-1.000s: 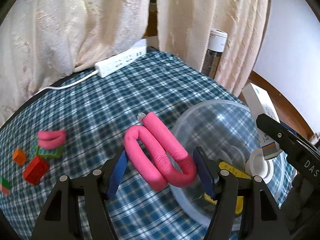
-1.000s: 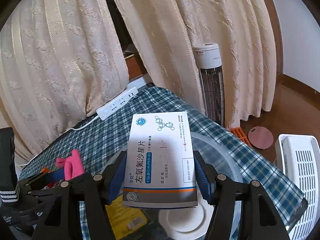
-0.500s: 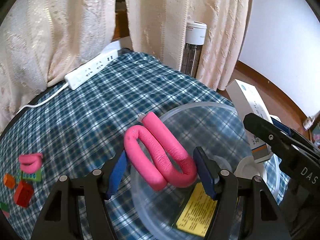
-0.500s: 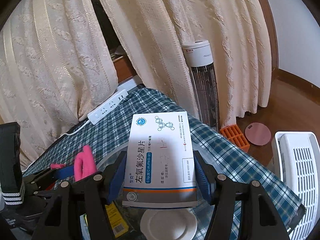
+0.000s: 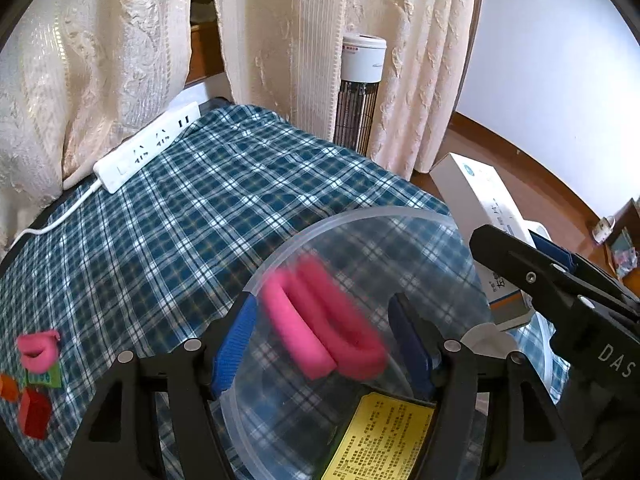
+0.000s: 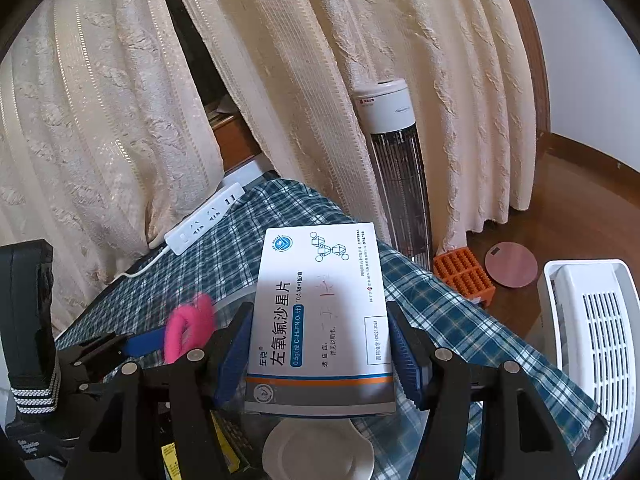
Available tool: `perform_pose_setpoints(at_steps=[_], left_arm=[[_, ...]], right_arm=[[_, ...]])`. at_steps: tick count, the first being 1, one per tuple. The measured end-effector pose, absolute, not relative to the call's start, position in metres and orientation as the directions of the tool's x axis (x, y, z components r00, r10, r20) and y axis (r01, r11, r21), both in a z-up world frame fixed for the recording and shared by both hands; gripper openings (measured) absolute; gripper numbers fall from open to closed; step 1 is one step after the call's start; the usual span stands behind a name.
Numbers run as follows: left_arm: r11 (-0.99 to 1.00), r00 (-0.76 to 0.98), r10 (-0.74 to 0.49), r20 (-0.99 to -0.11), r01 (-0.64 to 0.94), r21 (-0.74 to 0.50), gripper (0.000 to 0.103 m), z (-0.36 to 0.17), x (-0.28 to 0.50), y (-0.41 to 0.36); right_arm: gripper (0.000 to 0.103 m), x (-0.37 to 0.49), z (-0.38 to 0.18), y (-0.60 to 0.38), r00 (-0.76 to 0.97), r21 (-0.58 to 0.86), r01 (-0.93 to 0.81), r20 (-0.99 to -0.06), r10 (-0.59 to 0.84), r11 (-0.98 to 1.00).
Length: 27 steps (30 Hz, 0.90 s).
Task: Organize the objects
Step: 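Carry the pink tube with the left tool and the box with the right tool to the bowl, then open the left tool to drop the pink tube into the bowl while the right tool releases the box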
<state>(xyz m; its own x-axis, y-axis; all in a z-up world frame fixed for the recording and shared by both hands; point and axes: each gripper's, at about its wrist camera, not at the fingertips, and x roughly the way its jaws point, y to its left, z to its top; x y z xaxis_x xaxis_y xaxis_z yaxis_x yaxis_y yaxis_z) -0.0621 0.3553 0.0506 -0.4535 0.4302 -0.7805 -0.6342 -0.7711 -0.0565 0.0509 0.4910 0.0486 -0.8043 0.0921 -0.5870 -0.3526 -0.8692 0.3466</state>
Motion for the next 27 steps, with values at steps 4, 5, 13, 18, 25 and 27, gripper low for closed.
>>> perform_pose_setpoints(at_steps=[4, 5, 13, 18, 25, 27], left_arm=[[-0.776, -0.446, 0.440, -0.780, -0.625, -0.080, 0.070, 0.052, -0.065, 0.350], [-0.779, -0.447, 0.440, -0.779, -0.621, -0.084, 0.070, 0.053, -0.066, 0.348], [-0.807, -0.466, 0.436, -0.770, -0.581, -0.106, 0.070, 0.061, -0.068, 0.330], [-0.823, -0.478, 0.429, -0.766, -0.556, -0.114, 0.070, 0.064, -0.068, 0.318], [-0.841, -0.493, 0.412, -0.766, -0.529, -0.113, 0.070, 0.063, -0.066, 0.303], [-0.846, -0.494, 0.410, -0.767, -0.520, -0.117, 0.070, 0.063, -0.066, 0.298]], right_arm=[[0.066, 0.051, 0.049, 0.491, -0.804, 0.346, -0.353, -0.587, 0.092, -0.869], [0.066, 0.051, 0.049, 0.491, -0.805, 0.346, -0.352, -0.587, 0.092, -0.870], [0.066, 0.046, 0.050, 0.485, -0.806, 0.340, -0.341, -0.586, 0.086, -0.876], [0.067, 0.041, 0.050, 0.477, -0.805, 0.330, -0.321, -0.589, 0.072, -0.888], [0.070, 0.035, 0.048, 0.471, -0.795, 0.326, -0.297, -0.605, 0.044, -0.898], [0.074, 0.036, 0.049, 0.470, -0.797, 0.325, -0.298, -0.603, 0.046, -0.897]])
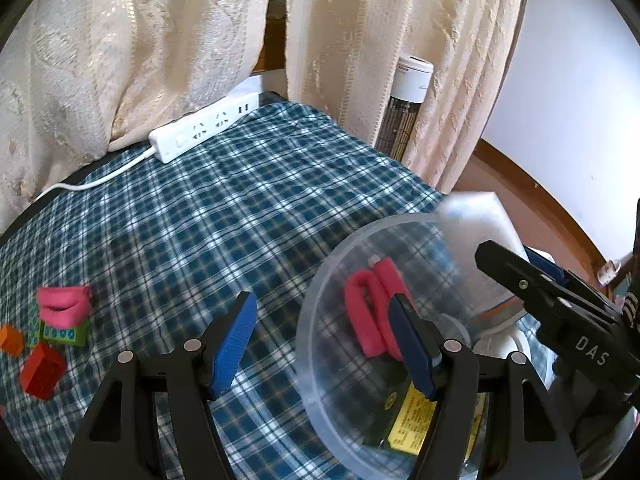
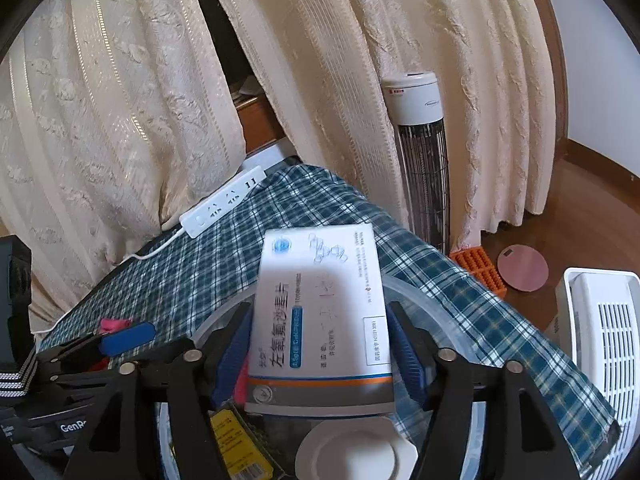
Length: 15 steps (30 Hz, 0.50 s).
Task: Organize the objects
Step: 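Open the left tool to drop the pink tube into the bowl while the right tool releases the box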
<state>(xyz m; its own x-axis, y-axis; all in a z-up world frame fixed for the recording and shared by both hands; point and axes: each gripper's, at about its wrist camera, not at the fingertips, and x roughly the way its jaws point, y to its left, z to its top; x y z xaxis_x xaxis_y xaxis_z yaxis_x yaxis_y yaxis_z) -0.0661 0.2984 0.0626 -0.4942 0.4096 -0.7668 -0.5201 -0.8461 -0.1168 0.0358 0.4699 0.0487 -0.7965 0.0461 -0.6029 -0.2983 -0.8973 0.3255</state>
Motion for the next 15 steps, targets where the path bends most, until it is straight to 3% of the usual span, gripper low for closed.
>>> perform_pose_setpoints(at_steps=[15], left_arm=[[-0.872, -0.516, 0.385, -0.765, -0.476, -0.117, 0.070, 0.063, -0.058, 0.268]], right_arm=[[0.074, 0.042, 0.056, 0.453, -0.799, 0.315, -0.294, -0.600, 0.051, -0.903]])
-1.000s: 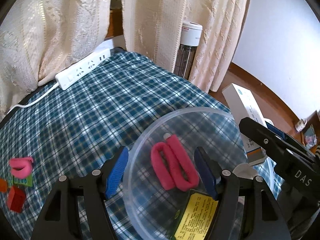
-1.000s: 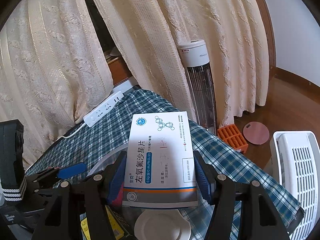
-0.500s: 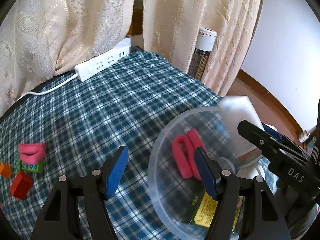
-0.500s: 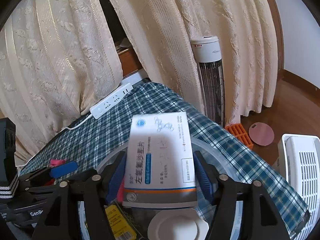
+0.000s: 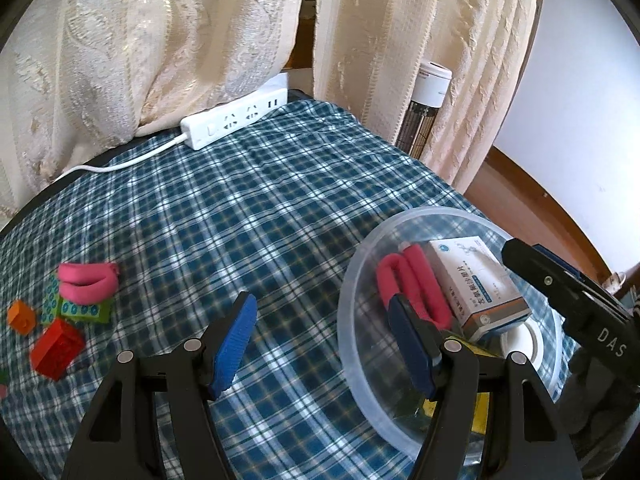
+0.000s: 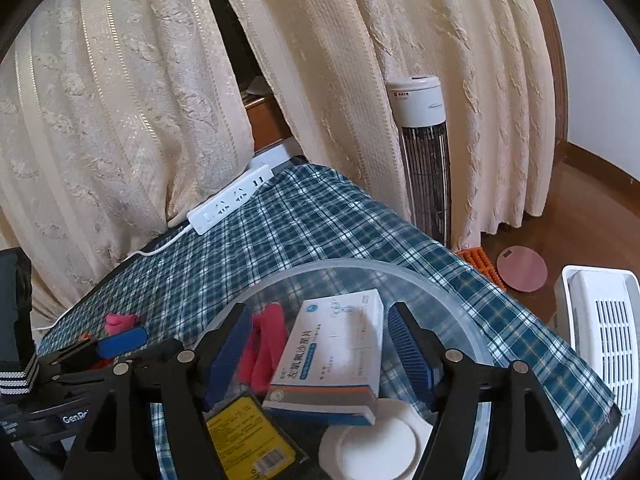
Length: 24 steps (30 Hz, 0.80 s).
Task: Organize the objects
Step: 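Open the left tool to drop the pink tube into the bowl while the right tool releases the box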
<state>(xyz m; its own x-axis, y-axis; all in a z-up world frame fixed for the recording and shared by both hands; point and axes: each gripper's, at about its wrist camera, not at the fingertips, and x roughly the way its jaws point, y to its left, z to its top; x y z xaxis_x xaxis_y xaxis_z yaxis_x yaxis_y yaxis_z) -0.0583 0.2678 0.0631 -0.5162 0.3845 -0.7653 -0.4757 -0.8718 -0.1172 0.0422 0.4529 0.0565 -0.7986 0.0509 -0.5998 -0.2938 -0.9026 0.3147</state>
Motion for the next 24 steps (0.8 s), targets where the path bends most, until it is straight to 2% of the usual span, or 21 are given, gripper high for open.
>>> perform_pose_setpoints(at_steps=[24], left_arm=[[-0.922, -0.561, 0.327, -0.760, -0.367, -0.126, 0.070, 0.065, -0.057, 0.197]], right_arm=[[0.074, 0.034, 0.069, 0.389, -0.809, 0.314, -0.197, -0.587, -0.027, -0.929]])
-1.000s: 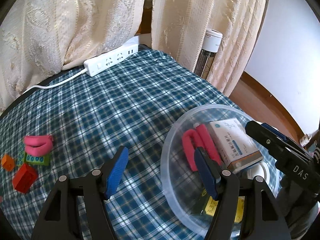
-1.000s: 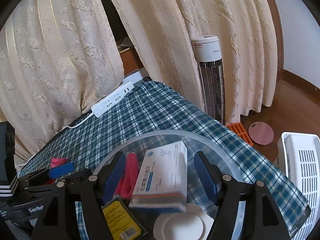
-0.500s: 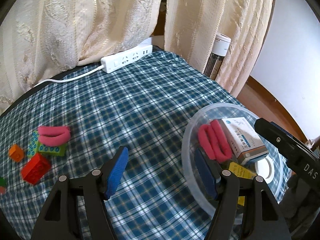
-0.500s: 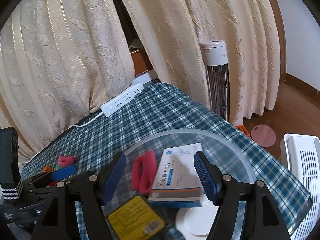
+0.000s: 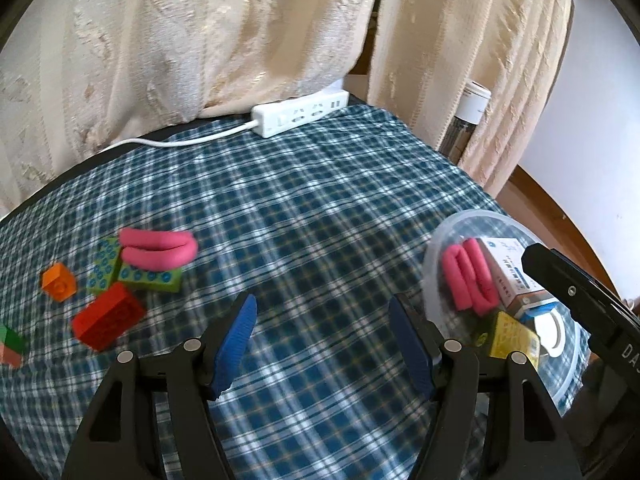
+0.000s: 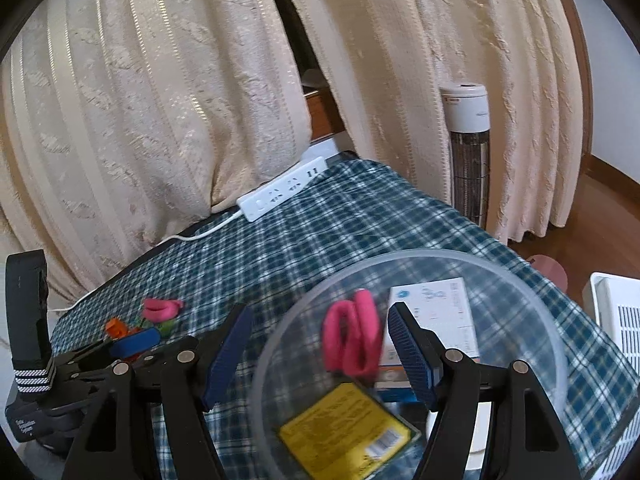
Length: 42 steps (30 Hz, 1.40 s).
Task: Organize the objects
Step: 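Open the left tool to drop the pink tube into the bowl while the right tool releases the box, then move both open tools back toward the loose blocks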
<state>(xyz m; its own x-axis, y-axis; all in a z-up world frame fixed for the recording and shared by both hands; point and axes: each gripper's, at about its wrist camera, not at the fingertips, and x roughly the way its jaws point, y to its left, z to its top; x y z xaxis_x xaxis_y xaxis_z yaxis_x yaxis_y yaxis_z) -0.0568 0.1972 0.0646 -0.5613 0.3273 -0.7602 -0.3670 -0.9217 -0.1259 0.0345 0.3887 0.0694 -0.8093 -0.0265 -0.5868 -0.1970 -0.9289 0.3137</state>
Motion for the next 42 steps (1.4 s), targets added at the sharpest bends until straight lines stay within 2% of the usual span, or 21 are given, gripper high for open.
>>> perform_pose_setpoints(at_steps=[19, 39, 42], left_arm=[[-0.967, -0.604, 0.238, -0.761, -0.218, -0.130, 0.070, 0.065, -0.062, 0.100], [-0.993, -0.635, 0.106, -0.765, -0.031, -0.112, 0.070, 0.056, -0.066, -0.007], [-0.993, -0.636, 0.087, -0.767, 0.005, -0.116, 0.070, 0.053, -0.066, -0.020]], right_arm=[[0.075, 0.015, 0.068, 0.317, -0.785, 0.291, -0.085, -0.608, -0.116, -0.953], [0.075, -0.028, 0.055, 0.208, -0.710, 0.205, 0.139, -0.661, -0.241, -0.969], [0.081, -0.037, 0.049, 0.192, -0.696, 0.215, 0.175, -0.664, -0.275, -0.961]])
